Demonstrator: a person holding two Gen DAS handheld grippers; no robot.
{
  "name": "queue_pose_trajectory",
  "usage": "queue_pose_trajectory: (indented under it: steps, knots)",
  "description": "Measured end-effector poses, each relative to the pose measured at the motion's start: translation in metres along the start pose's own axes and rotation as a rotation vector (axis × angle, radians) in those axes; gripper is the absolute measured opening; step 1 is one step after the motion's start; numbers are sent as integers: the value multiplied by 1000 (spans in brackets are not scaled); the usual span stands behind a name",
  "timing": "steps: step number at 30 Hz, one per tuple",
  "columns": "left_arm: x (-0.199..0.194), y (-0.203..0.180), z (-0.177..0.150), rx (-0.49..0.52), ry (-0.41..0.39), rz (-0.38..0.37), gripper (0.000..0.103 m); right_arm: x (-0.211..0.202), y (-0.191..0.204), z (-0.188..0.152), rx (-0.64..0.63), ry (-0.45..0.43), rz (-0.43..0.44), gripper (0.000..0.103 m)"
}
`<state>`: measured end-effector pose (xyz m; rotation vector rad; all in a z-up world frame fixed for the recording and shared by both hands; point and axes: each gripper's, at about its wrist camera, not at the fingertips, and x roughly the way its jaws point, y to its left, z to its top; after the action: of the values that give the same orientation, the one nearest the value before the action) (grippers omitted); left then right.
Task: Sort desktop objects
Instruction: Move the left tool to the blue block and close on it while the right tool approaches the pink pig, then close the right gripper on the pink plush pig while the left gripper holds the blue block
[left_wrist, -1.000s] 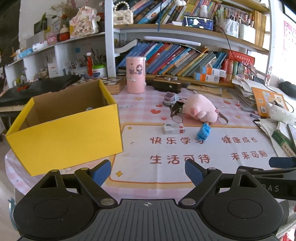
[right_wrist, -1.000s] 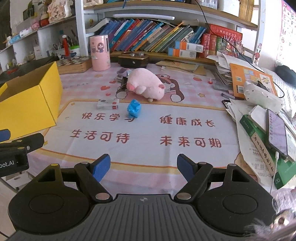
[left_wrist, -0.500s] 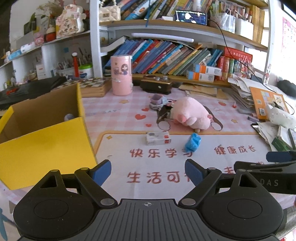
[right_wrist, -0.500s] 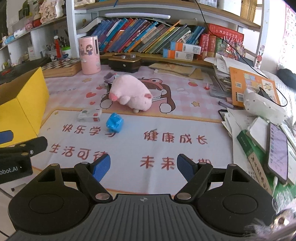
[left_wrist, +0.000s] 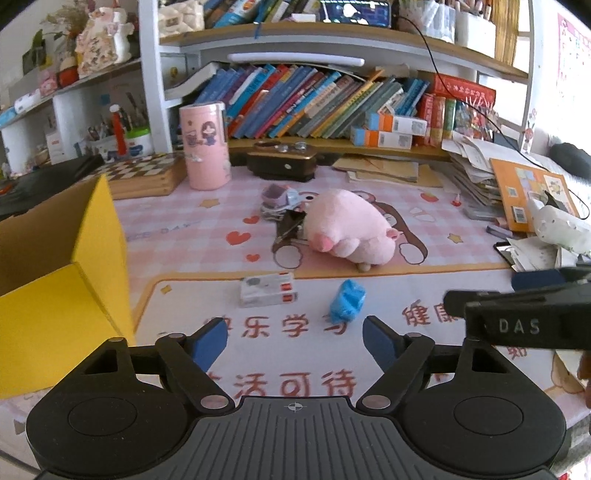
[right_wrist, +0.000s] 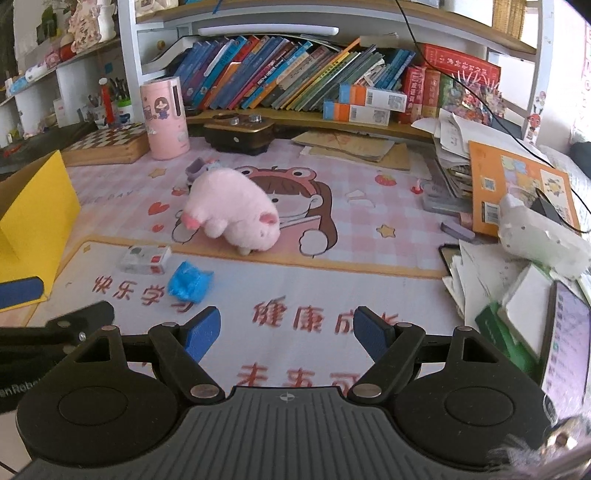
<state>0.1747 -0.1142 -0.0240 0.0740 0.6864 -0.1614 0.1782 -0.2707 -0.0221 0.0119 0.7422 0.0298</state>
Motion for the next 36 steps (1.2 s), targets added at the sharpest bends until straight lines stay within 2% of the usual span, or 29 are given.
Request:
queue_pose_trajectory:
  steps: [3,17,25,33,36]
  knots:
    - [14,-12,4,20,18,-10,70,9,-8,9,-12,-7,19,78]
    - [65,-45,15,43,54,-4,55,44,-37,37,-65,2,80,78]
    - [79,-48,19,39,64,2,43,54,-38,43,-86,6,115,78]
    - [96,-48,18,53,105,4,25,64,-35,49,-106,15,134,79]
    - [96,-46,19,54,103,-2,23,70,-30,52,-124,18,151,80]
